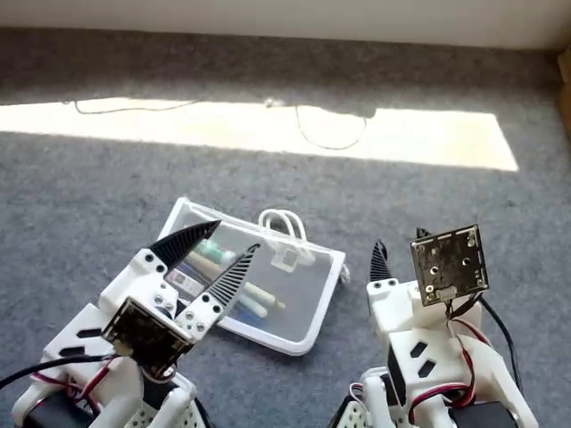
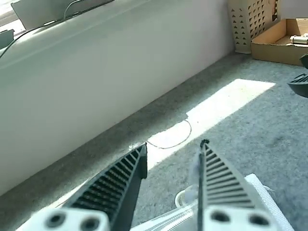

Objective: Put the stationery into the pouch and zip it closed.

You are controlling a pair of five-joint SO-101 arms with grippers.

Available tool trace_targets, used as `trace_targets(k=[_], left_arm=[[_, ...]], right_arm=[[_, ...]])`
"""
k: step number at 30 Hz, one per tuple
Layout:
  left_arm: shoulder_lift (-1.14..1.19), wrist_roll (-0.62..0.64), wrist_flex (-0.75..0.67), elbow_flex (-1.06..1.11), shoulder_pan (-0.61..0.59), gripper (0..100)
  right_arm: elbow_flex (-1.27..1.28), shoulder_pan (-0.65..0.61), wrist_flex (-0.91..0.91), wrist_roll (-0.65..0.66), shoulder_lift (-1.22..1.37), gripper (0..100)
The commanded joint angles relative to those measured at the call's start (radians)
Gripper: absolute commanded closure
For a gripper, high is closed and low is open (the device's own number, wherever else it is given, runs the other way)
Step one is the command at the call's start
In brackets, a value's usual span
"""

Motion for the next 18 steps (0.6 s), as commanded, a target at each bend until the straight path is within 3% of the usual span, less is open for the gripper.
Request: trace_targets(k=[1,3,9,18], left_arm=[[-0.005,0.006,0.057,-0.096,0.002,93],[-0.005,0.006,0.075,-0.111,-0.042,99],[-0.005,0.006,0.106,-0.107,-0.236,99],[-0.005,0.009,0.146,0.013,-0.456,99]], right_arm=[[-0.059,0.01,0.035,0.015,-0.008,82.6],[-0.059,0.01,0.065,0.015,-0.008,83.7],[-0.05,0.01,0.076,0.017,-0.008,97.4],[0.082,0.012,0.094,0.015,-0.008,97.4]])
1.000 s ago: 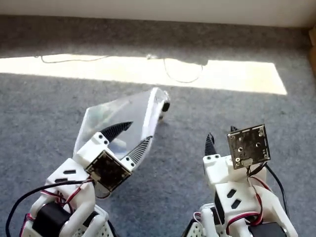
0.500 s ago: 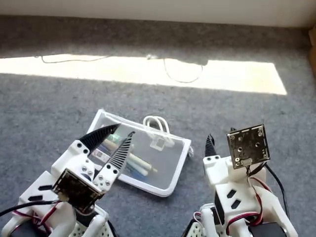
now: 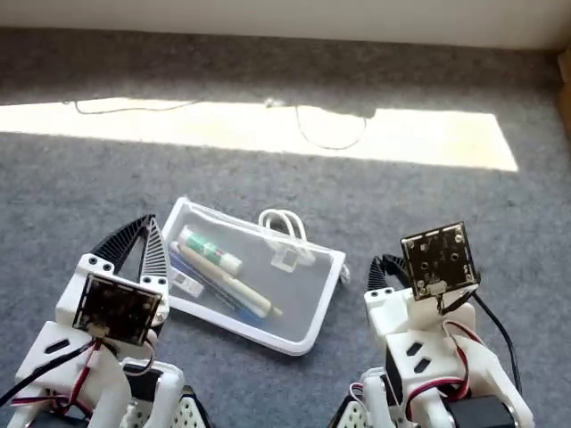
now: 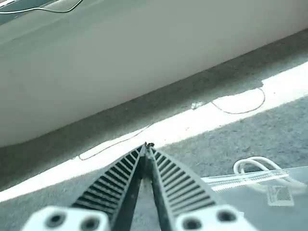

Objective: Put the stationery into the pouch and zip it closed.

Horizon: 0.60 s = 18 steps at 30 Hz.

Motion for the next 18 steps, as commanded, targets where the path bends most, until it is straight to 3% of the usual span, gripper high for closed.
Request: trace_targets(k=[1,14,18], left_arm=[[-0.001,0.009,0.002,0.093,-0.099,99],[-0.002,0.008,-0.038,0.394,-0.219,99],[-0.002,0.008,-0.094,0.492,-0.245,99]], right_arm=[[0.056,0.012,0.002,0.009,-0.008,97.4],[0.297,0.012,-0.008,0.009,-0.008,97.4],[0.43,0.013,-0.11,0.009,-0.008,97.4]])
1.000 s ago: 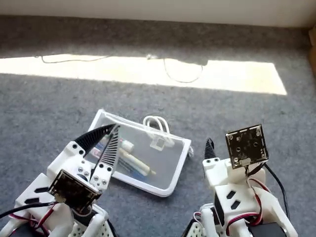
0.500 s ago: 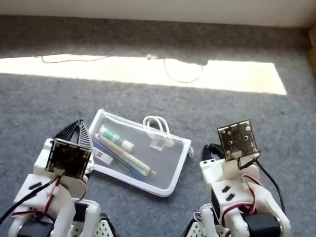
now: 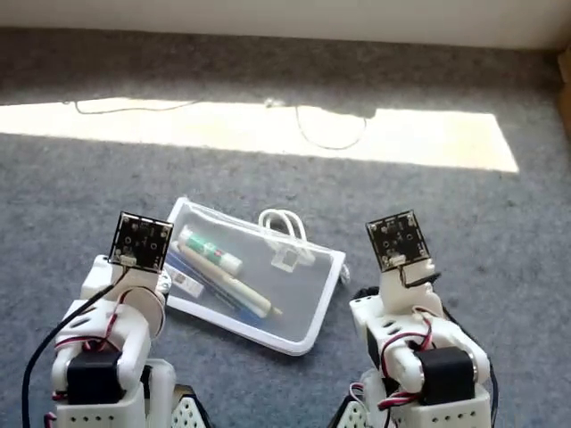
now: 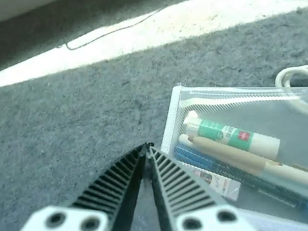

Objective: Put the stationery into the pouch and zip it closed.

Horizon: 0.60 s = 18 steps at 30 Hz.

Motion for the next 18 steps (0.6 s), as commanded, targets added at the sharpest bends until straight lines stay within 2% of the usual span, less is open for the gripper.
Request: trace_targets(k=[1,7,18], left_arm=[[-0.001,0.008,-0.068,0.082,-0.025,99],[-0.001,0.008,-0.071,0.225,-0.021,99],[-0.001,0.006,-0.071,0.407,-0.019,99]], right_arm=[[0.099,0.013,-0.107,0.009,-0.008,97.4],[0.318,0.013,-0.248,0.009,-0.008,97.4],[0.478,0.013,-0.266,0.003,-0.008,97.4]])
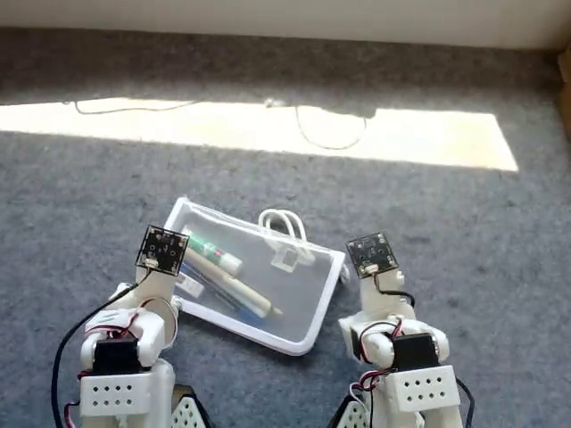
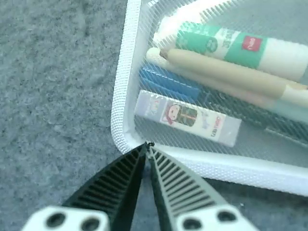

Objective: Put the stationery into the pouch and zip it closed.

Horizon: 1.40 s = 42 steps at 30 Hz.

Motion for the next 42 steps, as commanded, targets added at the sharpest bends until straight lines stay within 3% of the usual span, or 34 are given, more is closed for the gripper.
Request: trace_targets(k=[1,7,13,19,42], left_arm=[[-0.004,0.006,-0.02,0.038,-0.005,99],[-0.004,0.009,-0.02,0.061,-0.01,99],[-0.004,0.012,-0.018,0.065,-0.012,99],[-0.004,0.012,-0.02,0.065,-0.012,99],[-0.004,0.012,-0.014,0.059,-0.007,99]], right_arm=[[0.028,0.012,-0.051,0.003,-0.01,97.4],[0.228,0.012,-0.18,0.003,-0.01,97.7],[0.217,0.021,-0.179,0.0,-0.01,98.0],[0.214,0.12,-0.183,-0.196,-0.01,98.0],[0.214,0.125,-0.185,-0.196,-0.01,98.0]])
